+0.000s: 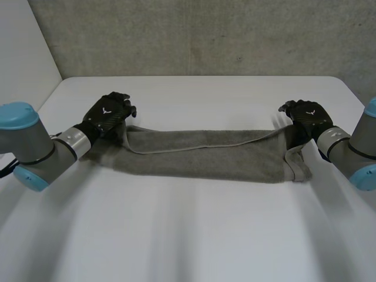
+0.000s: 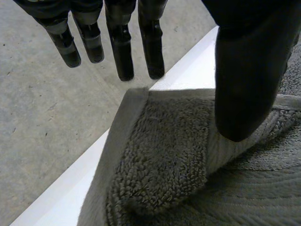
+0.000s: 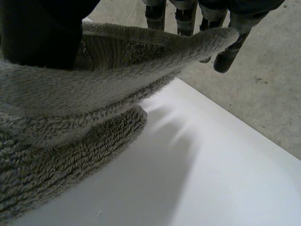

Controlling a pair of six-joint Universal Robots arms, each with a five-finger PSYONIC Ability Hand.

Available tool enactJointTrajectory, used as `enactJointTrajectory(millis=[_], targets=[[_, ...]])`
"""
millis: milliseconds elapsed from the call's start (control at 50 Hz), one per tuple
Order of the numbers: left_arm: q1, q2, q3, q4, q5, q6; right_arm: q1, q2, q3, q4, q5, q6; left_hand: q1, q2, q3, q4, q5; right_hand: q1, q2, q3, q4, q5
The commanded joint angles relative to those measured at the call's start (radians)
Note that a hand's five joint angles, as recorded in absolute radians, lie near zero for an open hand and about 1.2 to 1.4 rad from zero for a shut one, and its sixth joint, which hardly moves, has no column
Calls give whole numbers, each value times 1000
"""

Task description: Fold the towel.

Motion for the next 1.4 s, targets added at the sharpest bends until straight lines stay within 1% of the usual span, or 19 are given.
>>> enactJointTrajectory(millis=[20, 40, 60, 140, 200, 340, 520, 580, 620, 640, 660, 680, 700, 740, 840, 1020, 1120, 1160, 1400], targets=[[-8, -43, 63, 0, -10, 9, -2, 1, 5, 1, 3, -42, 591, 591, -52, -59, 583, -76, -81, -44, -76, -67], [-8, -43, 63, 0, -10, 9, -2, 1, 5, 1, 3, -42, 592, 593, -52, -59, 585, -76, -81, -44, -76, -67], [-9, -51, 75, 0, -12, 9, -2, 1, 5, 1, 3, -45, 703, 704, -52, -59, 695, -76, -81, -44, -76, -67], [-9, -68, 108, 5, -22, 11, -4, 0, 5, 1, 3, -47, 759, 760, -52, -59, 752, -76, -81, -44, -76, -67], [-8, -95, 146, 18, -70, 11, -4, 0, 5, 1, 3, -47, 759, 760, -52, -59, 752, -76, -81, -44, -76, -67], [-9, -159, 233, 115, -243, 11, 1, -3, 8, 23, 2, -48, 759, 760, -52, -59, 752, -76, -81, -44, -76, -67], [-25, -180, 236, 123, -268, 9, 7, -5, 7, 24, 6, -48, 759, 760, -52, -59, 752, -76, -81, -44, -76, -67], [-25, -164, 201, 124, -256, 6, 7, -5, 7, 24, 6, -48, 759, 760, -52, -59, 752, -76, -81, -44, -76, -67], [-26, -122, 157, 120, -213, 6, 7, -5, 7, 24, 6, -48, 167, 168, -52, -59, 160, -76, -81, -44, -76, -67], [-26, -121, 157, 120, -213, 6, 7, -5, 7, 24, 6, -48, 164, 164, -52, -59, 156, -76, -81, -44, -76, -67], [-25, -97, 131, 115, -182, 3, 9, -5, 7, 24, 6, -48, -19, -19, -52, -59, -27, -76, -81, -44, -76, -67], [-23, -72, 102, 111, -150, 3, 7, -5, 7, 23, 6, -48, -44, -44, -52, -59, -52, -76, -81, -44, -76, -67], [-23, -72, 101, 111, -150, 3, 7, -5, 7, 23, 6, -48, -45, -44, -52, -59, -52, -76, -81, -44, -76, -67], [-16, -22, 47, 106, -89, 3, 7, -5, 7, 24, 5, -48, -86, -85, -52, -59, -93, -76, -81, -44, -76, -67], [-11, 37, -4, 92, -38, 3, 6, -3, 7, 24, 5, -48, -89, -88, -52, -59, -96, -76, -81, -44, -76, -67], [26, 87, -52, 49, -21, 9, 4, 0, 13, 24, 5, -48, -89, -88, -52, -59, -96, -76, -81, -44, -76, -67], [27, 97, -72, 8, 44, 11, 1, -2, 24, 24, 3, -50, -86, -85, -52, -59, -93, -76, -81, -44, -76, -67], [29, 94, -78, -15, 95, 12, -1, -2, 25, 24, 3, -51, -83, -82, -52, -59, -90, -76, -81, -44, -76, -67], [27, -2, -50, -12, 103, 92, -1, 0, 25, 24, 3, -74, -89, -88, -52, -59, -96, -76, -81, -44, -76, -67]])
